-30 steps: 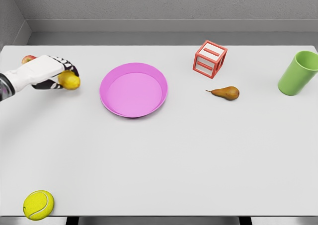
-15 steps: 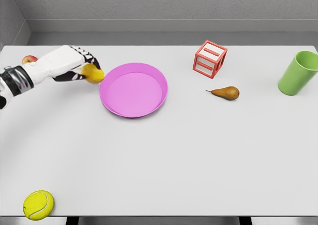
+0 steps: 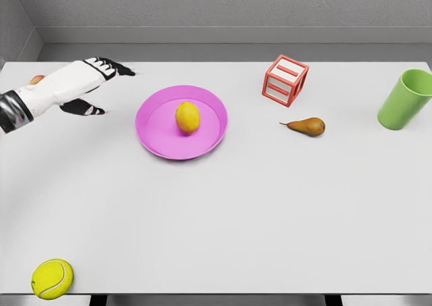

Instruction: Put the lemon on the plate with left arm

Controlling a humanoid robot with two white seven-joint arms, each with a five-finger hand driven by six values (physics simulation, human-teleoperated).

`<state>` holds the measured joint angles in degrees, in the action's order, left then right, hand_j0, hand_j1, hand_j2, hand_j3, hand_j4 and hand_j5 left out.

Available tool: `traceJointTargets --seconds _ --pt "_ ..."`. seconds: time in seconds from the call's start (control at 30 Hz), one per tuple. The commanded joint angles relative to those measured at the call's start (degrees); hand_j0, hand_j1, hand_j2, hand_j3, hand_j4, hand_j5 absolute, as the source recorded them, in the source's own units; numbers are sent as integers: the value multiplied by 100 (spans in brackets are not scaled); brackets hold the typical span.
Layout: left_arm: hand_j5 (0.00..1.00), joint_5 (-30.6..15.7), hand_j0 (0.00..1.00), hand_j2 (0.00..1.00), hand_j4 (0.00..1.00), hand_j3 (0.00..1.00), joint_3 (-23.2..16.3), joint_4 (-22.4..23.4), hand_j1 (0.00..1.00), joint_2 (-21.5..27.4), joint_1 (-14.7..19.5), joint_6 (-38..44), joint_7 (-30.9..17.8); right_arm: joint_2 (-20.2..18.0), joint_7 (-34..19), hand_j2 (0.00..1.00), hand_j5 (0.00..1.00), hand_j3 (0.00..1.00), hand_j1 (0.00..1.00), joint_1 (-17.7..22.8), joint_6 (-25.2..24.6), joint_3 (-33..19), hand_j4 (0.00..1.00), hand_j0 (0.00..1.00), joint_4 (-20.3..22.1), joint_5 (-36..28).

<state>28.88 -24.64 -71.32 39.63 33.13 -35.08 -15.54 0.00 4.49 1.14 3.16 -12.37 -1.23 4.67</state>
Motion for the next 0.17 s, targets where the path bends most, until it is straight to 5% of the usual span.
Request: traceJointTargets --seconds 0.0,0.13 --pt "100 -32 100 100 100 100 47 188 100 230 -26 8 -2 0 0 100 100 100 100 0 9 -2 100 100 0 -1" --pt "100 -58 100 100 100 100 161 197 100 467 -369 8 7 0 0 100 100 100 100 0 0 -2 100 100 0 -1"
